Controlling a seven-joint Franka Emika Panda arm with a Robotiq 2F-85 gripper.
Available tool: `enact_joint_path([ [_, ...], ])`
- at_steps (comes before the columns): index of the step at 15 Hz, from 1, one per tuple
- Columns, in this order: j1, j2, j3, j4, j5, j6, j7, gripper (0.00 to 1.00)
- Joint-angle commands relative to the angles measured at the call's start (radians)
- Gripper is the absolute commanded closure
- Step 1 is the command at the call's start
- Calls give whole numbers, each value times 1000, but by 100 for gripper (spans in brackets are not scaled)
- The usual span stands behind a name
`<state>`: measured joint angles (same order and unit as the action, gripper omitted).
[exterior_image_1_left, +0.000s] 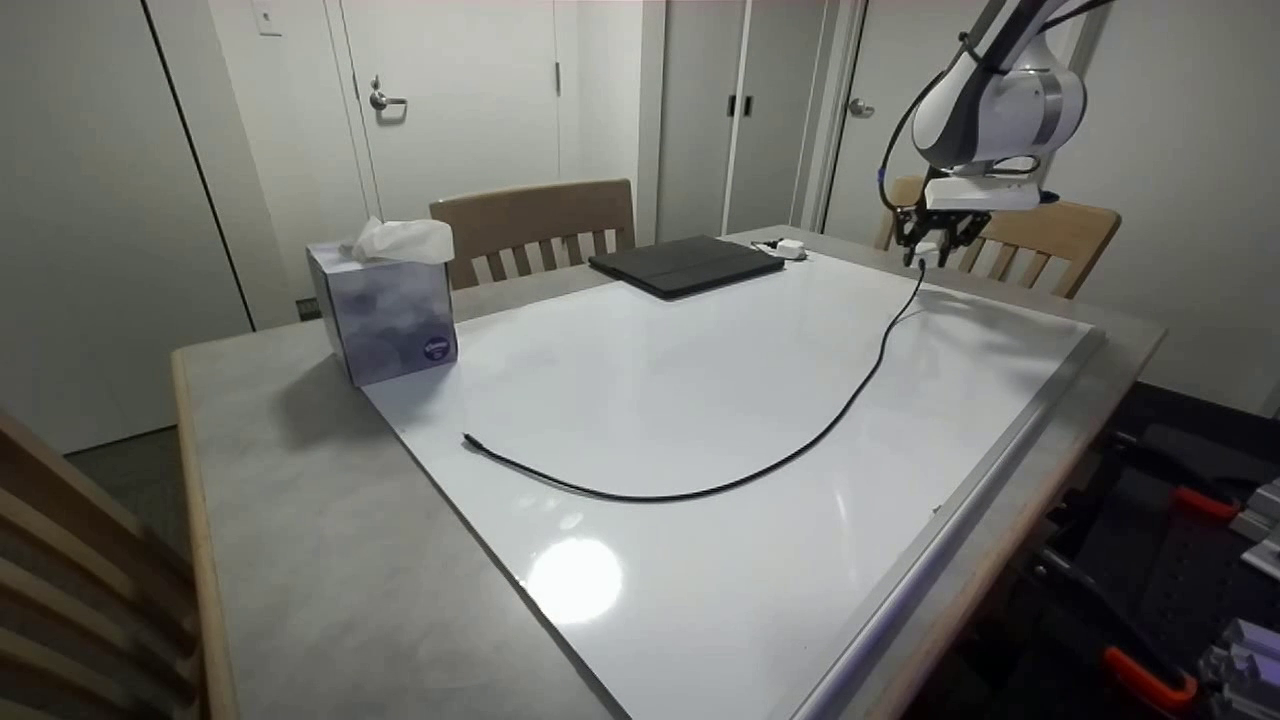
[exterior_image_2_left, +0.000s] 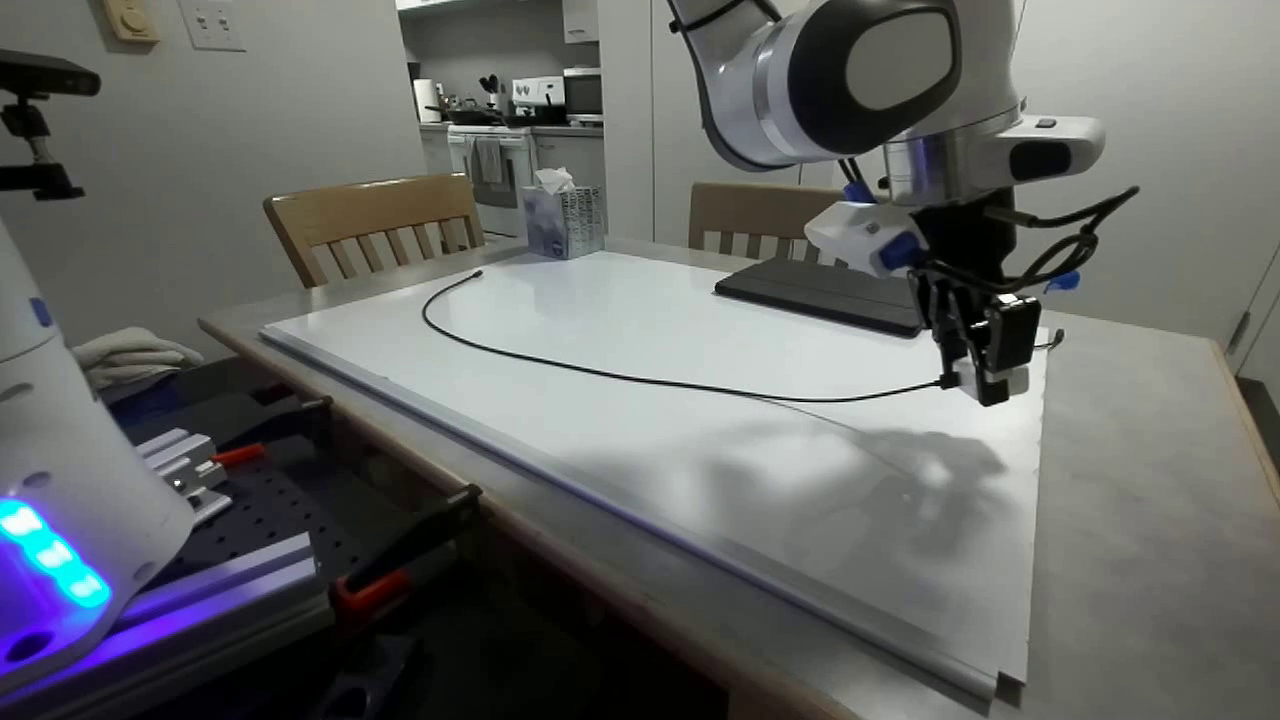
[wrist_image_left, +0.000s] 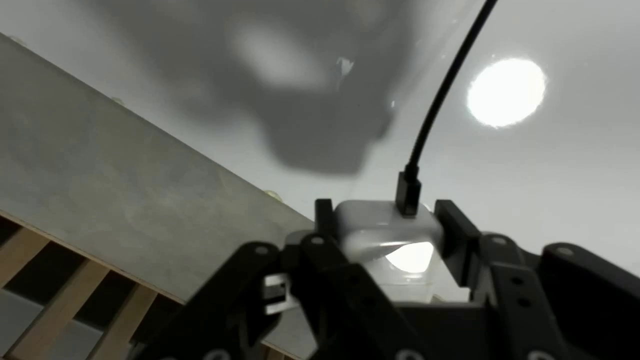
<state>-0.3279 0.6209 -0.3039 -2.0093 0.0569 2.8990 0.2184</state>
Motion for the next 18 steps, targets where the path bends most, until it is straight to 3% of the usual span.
enact_joint_path([
  [1, -46, 39, 57, 51, 39, -32, -61, 73],
  [6, -78, 89, 109, 88, 58, -69, -98, 73],
  [13, -77, 106, 94, 91, 113, -63, -67, 73],
  [14, -76, 100, 93, 89, 118, -67, -67, 23],
  [15, -79, 95, 97, 86, 122, -65, -72, 22],
  [18, -69, 64, 82, 65, 108, -71, -78, 2],
])
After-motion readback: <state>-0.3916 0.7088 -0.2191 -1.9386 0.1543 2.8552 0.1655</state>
